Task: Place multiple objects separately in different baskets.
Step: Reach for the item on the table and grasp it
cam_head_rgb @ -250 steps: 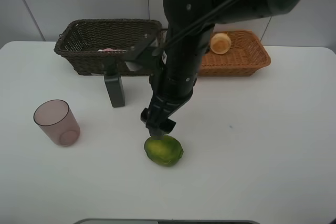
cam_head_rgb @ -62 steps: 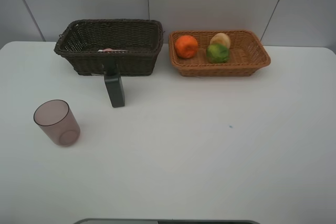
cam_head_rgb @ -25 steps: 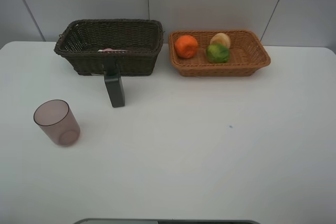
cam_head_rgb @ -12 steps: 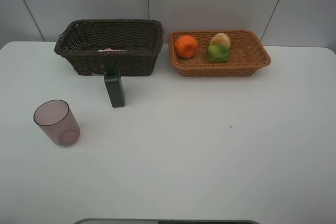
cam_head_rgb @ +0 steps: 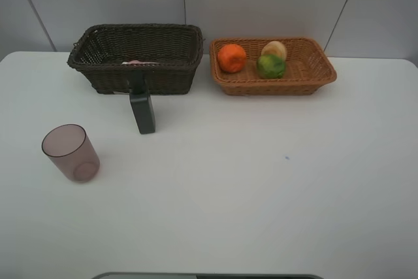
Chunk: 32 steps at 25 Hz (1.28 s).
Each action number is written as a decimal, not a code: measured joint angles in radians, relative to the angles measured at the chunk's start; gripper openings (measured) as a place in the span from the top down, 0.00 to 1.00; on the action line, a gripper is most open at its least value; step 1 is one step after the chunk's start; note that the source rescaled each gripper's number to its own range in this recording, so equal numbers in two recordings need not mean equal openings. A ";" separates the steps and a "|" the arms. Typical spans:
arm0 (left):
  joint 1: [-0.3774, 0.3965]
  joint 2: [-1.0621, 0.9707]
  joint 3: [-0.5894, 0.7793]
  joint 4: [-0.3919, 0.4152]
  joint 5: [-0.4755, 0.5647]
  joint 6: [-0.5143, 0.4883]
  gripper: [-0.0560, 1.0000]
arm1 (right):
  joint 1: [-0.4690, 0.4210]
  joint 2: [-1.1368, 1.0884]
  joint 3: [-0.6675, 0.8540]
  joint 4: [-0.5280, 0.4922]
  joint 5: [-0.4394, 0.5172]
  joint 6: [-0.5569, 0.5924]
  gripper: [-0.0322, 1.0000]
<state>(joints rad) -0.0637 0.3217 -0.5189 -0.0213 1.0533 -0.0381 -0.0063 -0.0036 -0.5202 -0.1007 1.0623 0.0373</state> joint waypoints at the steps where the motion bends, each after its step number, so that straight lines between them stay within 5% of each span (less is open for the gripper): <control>1: 0.000 0.072 -0.012 -0.004 -0.011 0.003 0.00 | 0.000 0.000 0.000 0.000 0.000 0.000 0.08; 10: 0.000 0.711 -0.234 -0.007 -0.070 0.097 0.00 | 0.000 0.000 0.000 0.000 0.000 0.000 0.08; 16: -0.081 1.005 -0.357 0.013 -0.102 0.104 0.00 | 0.000 0.000 0.000 0.000 0.000 0.000 0.08; 32: -0.126 1.211 -0.378 0.048 -0.222 0.104 0.00 | 0.000 0.000 0.000 0.000 0.000 0.000 0.08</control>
<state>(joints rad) -0.1898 1.5329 -0.8966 0.0269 0.8318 0.0654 -0.0063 -0.0036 -0.5202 -0.1007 1.0623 0.0373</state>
